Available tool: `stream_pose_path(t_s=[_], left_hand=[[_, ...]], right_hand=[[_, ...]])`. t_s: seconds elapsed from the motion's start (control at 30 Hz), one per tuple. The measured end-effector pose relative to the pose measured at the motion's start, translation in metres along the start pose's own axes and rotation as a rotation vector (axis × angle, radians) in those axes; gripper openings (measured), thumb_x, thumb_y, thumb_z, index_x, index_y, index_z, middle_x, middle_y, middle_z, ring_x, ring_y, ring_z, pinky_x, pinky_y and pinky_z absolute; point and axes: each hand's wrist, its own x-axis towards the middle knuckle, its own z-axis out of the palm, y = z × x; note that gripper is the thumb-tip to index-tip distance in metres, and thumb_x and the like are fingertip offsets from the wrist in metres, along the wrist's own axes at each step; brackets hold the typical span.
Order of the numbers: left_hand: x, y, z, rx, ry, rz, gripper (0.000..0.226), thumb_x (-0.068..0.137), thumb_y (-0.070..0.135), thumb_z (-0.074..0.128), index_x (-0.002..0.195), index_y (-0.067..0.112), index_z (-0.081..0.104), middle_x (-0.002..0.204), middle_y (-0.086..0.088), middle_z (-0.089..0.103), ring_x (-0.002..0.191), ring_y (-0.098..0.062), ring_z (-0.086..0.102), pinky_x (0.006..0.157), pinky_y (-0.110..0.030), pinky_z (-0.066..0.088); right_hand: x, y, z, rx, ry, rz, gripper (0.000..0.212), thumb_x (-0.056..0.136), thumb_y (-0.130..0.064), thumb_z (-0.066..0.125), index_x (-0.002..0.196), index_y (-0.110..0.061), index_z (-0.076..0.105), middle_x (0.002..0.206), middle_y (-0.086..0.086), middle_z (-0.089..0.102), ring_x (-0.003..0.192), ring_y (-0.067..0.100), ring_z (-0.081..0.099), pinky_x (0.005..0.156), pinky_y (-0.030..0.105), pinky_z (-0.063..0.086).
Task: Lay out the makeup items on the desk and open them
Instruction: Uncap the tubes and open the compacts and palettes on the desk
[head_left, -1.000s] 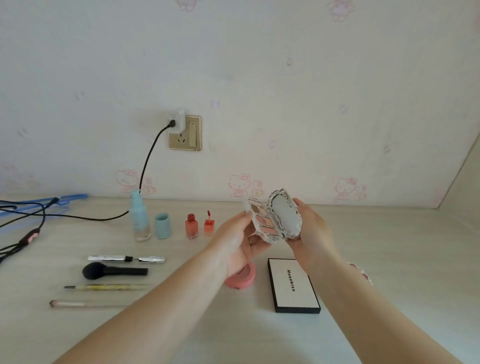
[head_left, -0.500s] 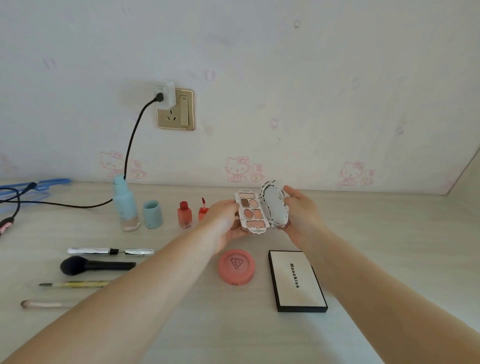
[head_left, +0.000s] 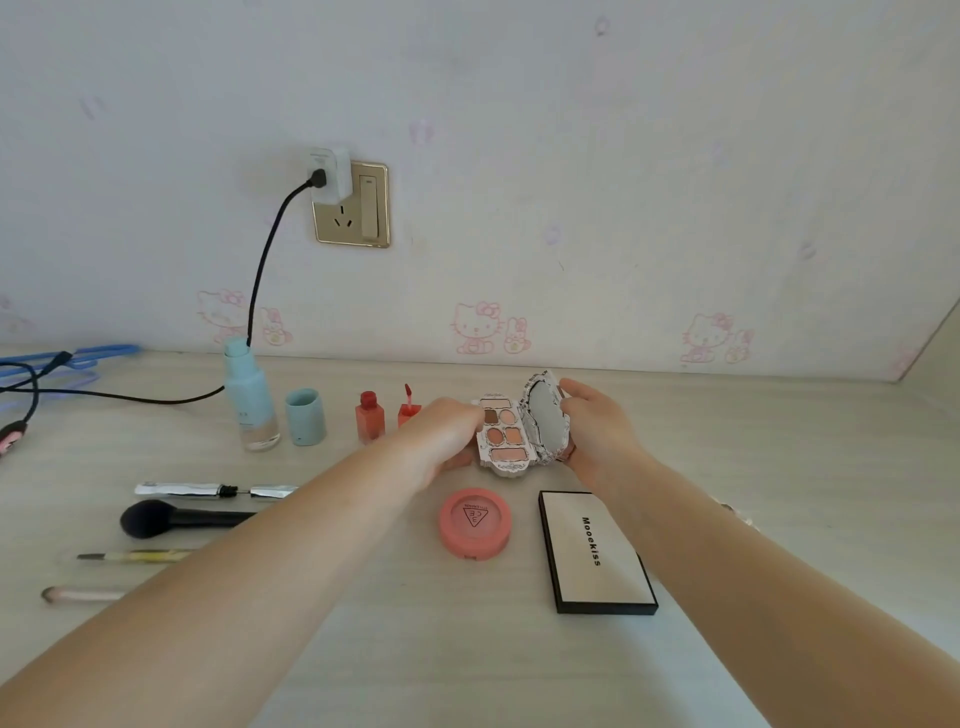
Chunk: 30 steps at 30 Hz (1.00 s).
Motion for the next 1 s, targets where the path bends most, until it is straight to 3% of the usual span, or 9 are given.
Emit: stream_pose_path(t_s=[0.17, 0.3, 0.43, 0.5, 0.57, 0.63, 0.73, 0.87, 1.0], left_hand=[[0.0, 0.001, -0.004, 0.122, 0.018, -0.005, 0.019, 0.083, 0.007, 0.042, 0.092, 0.012, 0.057, 0.112, -0.012, 0.064, 0.093, -0.019, 0.06, 0.076, -0.029, 0.051], [-0.001, -0.002, -0.007, 0.089, 0.012, -0.003, 0.022, 0.086, 0.006, 0.041, 0.099, 0.012, 0.058, 0.121, -0.008, 0.062, 0.097, -0.015, 0.06, 0.071, -0.027, 0.05], [-0.008, -0.002, -0.01, 0.082, -0.008, 0.011, 0.022, 0.085, 0.004, 0.041, 0.094, 0.016, 0.057, 0.106, -0.008, 0.062, 0.091, -0.016, 0.055, 0.068, -0.025, 0.047], [-0.015, -0.004, -0.013, 0.105, -0.019, 0.043, 0.022, 0.088, 0.005, 0.043, 0.096, 0.022, 0.054, 0.096, -0.005, 0.055, 0.086, -0.016, 0.051, 0.069, -0.026, 0.045], [-0.021, -0.008, -0.02, 0.175, -0.036, 0.103, 0.034, 0.09, 0.012, 0.047, 0.121, 0.025, 0.052, 0.108, -0.002, 0.056, 0.095, -0.013, 0.055, 0.076, -0.028, 0.048], [-0.029, -0.013, -0.029, 0.296, -0.028, 0.162, 0.043, 0.089, 0.02, 0.053, 0.131, 0.026, 0.049, 0.117, 0.003, 0.059, 0.104, -0.01, 0.059, 0.085, -0.029, 0.051], [-0.044, -0.017, -0.042, 0.438, -0.024, 0.243, 0.04, 0.087, 0.029, 0.058, 0.127, 0.029, 0.053, 0.113, 0.009, 0.063, 0.11, -0.012, 0.058, 0.096, -0.03, 0.047], [-0.064, -0.03, -0.054, 0.522, -0.127, 0.287, 0.052, 0.08, 0.034, 0.069, 0.129, 0.028, 0.05, 0.121, 0.008, 0.06, 0.112, -0.007, 0.055, 0.096, -0.023, 0.041], [-0.074, -0.046, -0.052, 0.697, -0.196, 0.303, 0.075, 0.078, 0.025, 0.074, 0.142, 0.026, 0.034, 0.136, 0.005, 0.047, 0.115, -0.003, 0.047, 0.084, -0.014, 0.041]], right_hand=[[0.001, 0.006, 0.001, -0.004, -0.052, -0.009, 0.047, 0.086, -0.005, 0.041, 0.127, -0.022, 0.055, 0.124, 0.006, 0.063, 0.088, 0.022, 0.06, 0.066, 0.031, 0.05], [-0.003, 0.006, 0.001, -0.026, -0.082, -0.035, 0.033, 0.09, 0.0, 0.039, 0.092, -0.025, 0.061, 0.096, 0.004, 0.069, 0.078, 0.021, 0.062, 0.072, 0.035, 0.048], [-0.011, 0.004, -0.002, -0.064, -0.109, -0.045, 0.035, 0.093, -0.009, 0.043, 0.125, -0.017, 0.057, 0.099, 0.005, 0.066, 0.062, 0.012, 0.056, 0.06, 0.027, 0.047], [-0.015, 0.0, -0.005, -0.098, -0.079, -0.076, 0.042, 0.095, -0.017, 0.045, 0.137, -0.019, 0.046, 0.118, 0.006, 0.061, 0.075, 0.013, 0.056, 0.078, 0.032, 0.05], [-0.023, -0.008, -0.01, -0.157, 0.001, -0.189, 0.045, 0.094, -0.022, 0.047, 0.14, -0.022, 0.043, 0.131, 0.001, 0.054, 0.103, 0.014, 0.056, 0.102, 0.037, 0.044], [-0.037, -0.019, -0.014, -0.15, 0.049, -0.33, 0.044, 0.095, -0.025, 0.05, 0.138, -0.023, 0.045, 0.135, -0.004, 0.051, 0.117, 0.011, 0.05, 0.109, 0.04, 0.038], [-0.062, -0.03, -0.02, -0.187, -0.018, -0.51, 0.039, 0.094, -0.023, 0.053, 0.133, -0.025, 0.05, 0.124, -0.005, 0.057, 0.114, 0.007, 0.053, 0.107, 0.036, 0.04], [-0.093, -0.012, -0.021, -0.497, -0.186, -0.63, 0.044, 0.09, -0.02, 0.06, 0.132, -0.03, 0.05, 0.123, -0.012, 0.058, 0.115, 0.0, 0.053, 0.097, 0.018, 0.042], [-0.107, 0.015, -0.017, -0.968, -0.315, -0.667, 0.06, 0.086, -0.024, 0.063, 0.14, -0.034, 0.039, 0.139, -0.01, 0.048, 0.128, 0.007, 0.044, 0.107, 0.026, 0.036]])
